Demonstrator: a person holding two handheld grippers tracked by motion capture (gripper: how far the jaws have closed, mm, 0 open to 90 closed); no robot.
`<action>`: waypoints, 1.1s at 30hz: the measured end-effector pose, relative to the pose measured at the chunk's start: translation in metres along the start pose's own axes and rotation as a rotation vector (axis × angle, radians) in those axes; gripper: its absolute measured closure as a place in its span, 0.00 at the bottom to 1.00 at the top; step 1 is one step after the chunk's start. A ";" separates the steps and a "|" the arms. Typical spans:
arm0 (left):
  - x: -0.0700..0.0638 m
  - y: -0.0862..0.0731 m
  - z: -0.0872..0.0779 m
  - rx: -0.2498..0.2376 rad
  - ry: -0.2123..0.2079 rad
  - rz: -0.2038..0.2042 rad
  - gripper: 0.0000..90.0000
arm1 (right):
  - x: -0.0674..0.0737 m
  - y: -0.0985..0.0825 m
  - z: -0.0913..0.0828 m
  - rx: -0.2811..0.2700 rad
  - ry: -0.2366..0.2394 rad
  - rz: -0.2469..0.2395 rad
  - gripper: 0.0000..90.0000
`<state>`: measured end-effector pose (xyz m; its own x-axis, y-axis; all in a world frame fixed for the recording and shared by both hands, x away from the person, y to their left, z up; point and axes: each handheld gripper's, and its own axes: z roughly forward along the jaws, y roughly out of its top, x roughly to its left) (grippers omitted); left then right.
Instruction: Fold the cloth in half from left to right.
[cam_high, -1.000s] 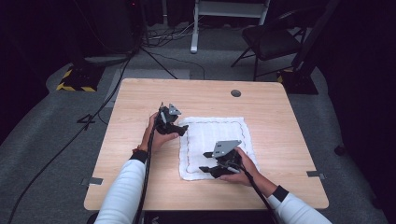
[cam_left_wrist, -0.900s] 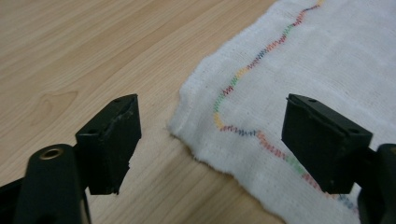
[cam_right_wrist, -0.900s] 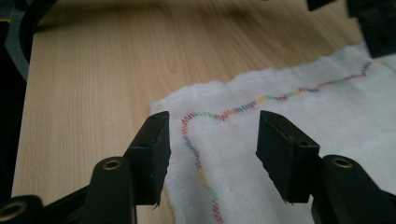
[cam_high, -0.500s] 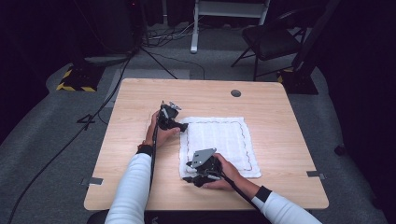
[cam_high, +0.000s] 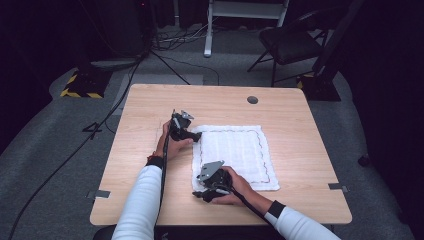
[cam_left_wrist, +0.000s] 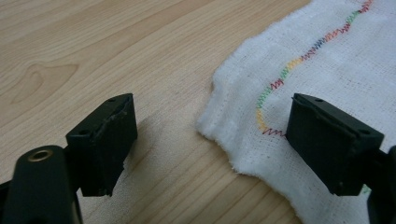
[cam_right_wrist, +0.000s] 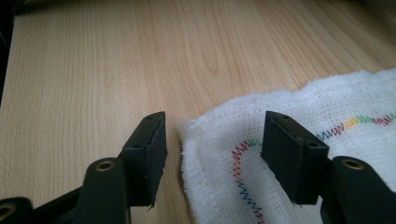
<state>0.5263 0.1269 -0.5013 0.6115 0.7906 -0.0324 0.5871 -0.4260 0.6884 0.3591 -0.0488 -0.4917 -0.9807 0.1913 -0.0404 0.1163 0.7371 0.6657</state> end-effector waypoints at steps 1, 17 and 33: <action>0.000 0.000 0.000 -0.005 -0.002 -0.002 0.21 | 0.000 0.000 0.000 0.002 -0.001 0.000 0.46; 0.005 -0.003 -0.008 -0.027 -0.104 0.006 0.82 | -0.008 0.001 -0.002 0.006 -0.099 0.022 0.93; 0.009 -0.008 -0.023 0.009 -0.095 0.028 0.95 | -0.001 0.009 -0.008 -0.011 -0.094 -0.016 0.95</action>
<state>0.5155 0.1475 -0.4904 0.6750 0.7332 -0.0825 0.5736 -0.4512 0.6837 0.3597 -0.0479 -0.4795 -0.9633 0.2399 -0.1206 0.0984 0.7332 0.6728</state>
